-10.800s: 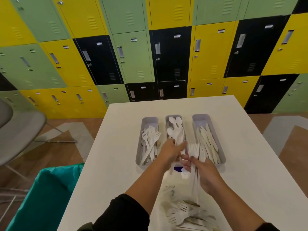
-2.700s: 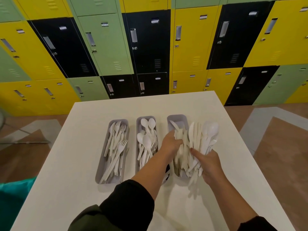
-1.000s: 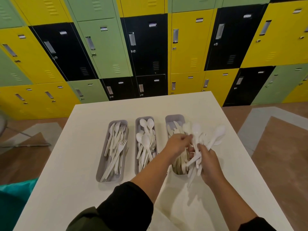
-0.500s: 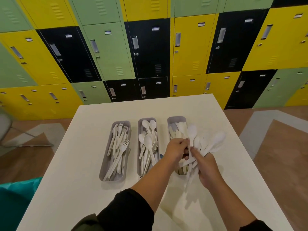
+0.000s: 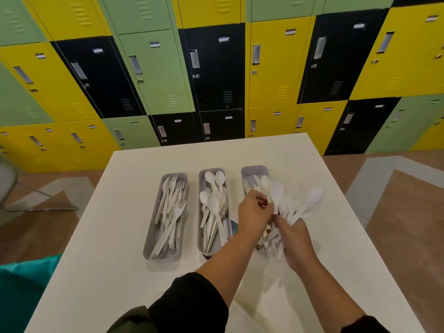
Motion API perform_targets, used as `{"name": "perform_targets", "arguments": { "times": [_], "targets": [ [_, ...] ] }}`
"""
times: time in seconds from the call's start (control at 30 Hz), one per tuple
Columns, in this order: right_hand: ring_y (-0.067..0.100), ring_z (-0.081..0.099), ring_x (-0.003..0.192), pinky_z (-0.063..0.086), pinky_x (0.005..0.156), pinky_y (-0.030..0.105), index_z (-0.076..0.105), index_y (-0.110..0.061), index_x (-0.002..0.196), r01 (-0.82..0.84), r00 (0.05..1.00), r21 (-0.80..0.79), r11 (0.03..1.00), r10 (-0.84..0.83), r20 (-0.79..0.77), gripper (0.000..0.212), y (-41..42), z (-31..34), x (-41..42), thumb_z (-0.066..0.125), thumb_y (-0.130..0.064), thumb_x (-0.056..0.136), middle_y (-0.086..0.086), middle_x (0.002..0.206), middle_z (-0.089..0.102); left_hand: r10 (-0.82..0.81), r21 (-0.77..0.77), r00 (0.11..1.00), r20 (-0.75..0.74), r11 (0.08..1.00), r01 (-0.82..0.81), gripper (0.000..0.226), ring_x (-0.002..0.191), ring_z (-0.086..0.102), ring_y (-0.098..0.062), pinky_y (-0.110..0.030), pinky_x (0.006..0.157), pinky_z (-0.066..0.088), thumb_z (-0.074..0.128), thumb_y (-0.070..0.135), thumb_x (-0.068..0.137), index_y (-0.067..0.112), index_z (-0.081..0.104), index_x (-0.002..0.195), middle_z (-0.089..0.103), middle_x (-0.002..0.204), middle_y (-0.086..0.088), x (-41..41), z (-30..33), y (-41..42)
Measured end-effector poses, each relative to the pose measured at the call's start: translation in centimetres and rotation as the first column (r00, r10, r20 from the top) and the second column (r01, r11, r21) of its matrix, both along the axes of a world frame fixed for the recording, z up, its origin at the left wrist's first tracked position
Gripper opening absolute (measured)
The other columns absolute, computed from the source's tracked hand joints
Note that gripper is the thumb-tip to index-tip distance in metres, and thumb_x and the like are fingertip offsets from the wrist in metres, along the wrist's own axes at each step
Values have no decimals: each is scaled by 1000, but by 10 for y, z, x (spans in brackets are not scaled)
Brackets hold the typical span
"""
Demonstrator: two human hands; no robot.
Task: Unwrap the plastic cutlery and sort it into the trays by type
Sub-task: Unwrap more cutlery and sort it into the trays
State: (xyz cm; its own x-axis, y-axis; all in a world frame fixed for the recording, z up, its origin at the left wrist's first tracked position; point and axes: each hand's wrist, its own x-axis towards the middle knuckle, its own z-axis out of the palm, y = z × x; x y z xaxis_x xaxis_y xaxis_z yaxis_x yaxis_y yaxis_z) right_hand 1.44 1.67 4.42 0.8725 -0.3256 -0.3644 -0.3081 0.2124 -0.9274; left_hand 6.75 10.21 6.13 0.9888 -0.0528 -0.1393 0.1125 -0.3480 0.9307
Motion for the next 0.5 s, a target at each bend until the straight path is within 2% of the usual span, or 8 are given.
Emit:
{"name": "perform_targets", "arguments": {
  "times": [0.1, 0.2, 0.27, 0.3, 0.37, 0.4, 0.47, 0.5],
  "targets": [
    [36, 62, 62, 48, 56, 31, 64, -3, 99, -2, 1000, -14, 1000, 2, 1, 17, -3, -2, 2, 51, -11, 91, 24, 74, 65, 0, 45, 998, 57, 999, -3, 9, 64, 56, -9, -11, 60, 41, 63, 14, 83, 15, 54, 82, 59, 78, 4, 1, -1, -2],
    [24, 62, 54, 48, 50, 27, 65, -7, 95, 14, 1000, 9, 1000, -14, 7, 15, -3, -1, 1, 51, -10, 92, 13, 69, 64, 50, 12, 997, 51, 999, -50, 19, 65, 53, -9, -22, 67, 47, 58, 11, 87, 20, 49, 73, 55, 70, 7, 4, -1, -5],
    [20, 65, 67, 52, 62, 31, 67, -14, 91, 59, 998, 46, 997, -61, 24, 19, -2, 1, 0, 49, -7, 93, 8, 78, 67, 114, -35, 993, 29, 993, -113, 25, 66, 54, -14, -30, 69, 49, 55, 9, 89, 23, 45, 71, 55, 71, 5, 6, -1, -6],
    [21, 65, 76, 52, 70, 33, 67, -16, 91, 76, 996, 60, 995, -78, 36, 22, -2, 3, -1, 48, -6, 93, 7, 85, 69, 152, -58, 988, 22, 987, -150, 26, 66, 55, -17, -29, 67, 49, 54, 8, 89, 23, 44, 71, 56, 71, 3, 8, 0, -5],
    [20, 65, 83, 50, 73, 31, 68, -15, 91, 90, 995, 54, 995, -92, 42, 23, -6, 4, -4, 48, -5, 93, 5, 90, 69, 206, -69, 978, 26, 977, -204, 24, 66, 55, -19, -22, 59, 46, 53, 7, 90, 21, 44, 73, 57, 73, -1, 12, 0, 0],
    [18, 65, 84, 49, 72, 29, 68, -15, 90, 95, 994, 48, 994, -97, 41, 22, -8, 4, -5, 48, -5, 93, 4, 90, 70, 200, -43, 979, 28, 979, -198, 19, 68, 57, -20, -20, 58, 45, 52, 8, 91, 19, 46, 76, 60, 77, -3, 15, -1, 3],
    [20, 65, 86, 50, 77, 31, 68, -15, 89, 102, 994, 51, 994, -104, 35, 22, -12, 5, -6, 49, -5, 92, 4, 90, 70, 91, 69, 996, -2, 994, -90, 5, 86, 61, -23, -22, 69, 44, 52, 16, 93, 11, 53, 94, 63, 94, -7, 20, -2, 7],
    [22, 66, 88, 50, 82, 34, 69, -15, 89, 94, 995, 52, 994, -96, 35, 22, -12, 6, -6, 49, -5, 92, 5, 91, 71, 22, 140, 999, -33, 990, -17, 20, 98, 59, -24, -24, 77, 42, 52, 22, 94, 7, 53, 107, 61, 106, -8, 20, -2, 8]
  ]
}}
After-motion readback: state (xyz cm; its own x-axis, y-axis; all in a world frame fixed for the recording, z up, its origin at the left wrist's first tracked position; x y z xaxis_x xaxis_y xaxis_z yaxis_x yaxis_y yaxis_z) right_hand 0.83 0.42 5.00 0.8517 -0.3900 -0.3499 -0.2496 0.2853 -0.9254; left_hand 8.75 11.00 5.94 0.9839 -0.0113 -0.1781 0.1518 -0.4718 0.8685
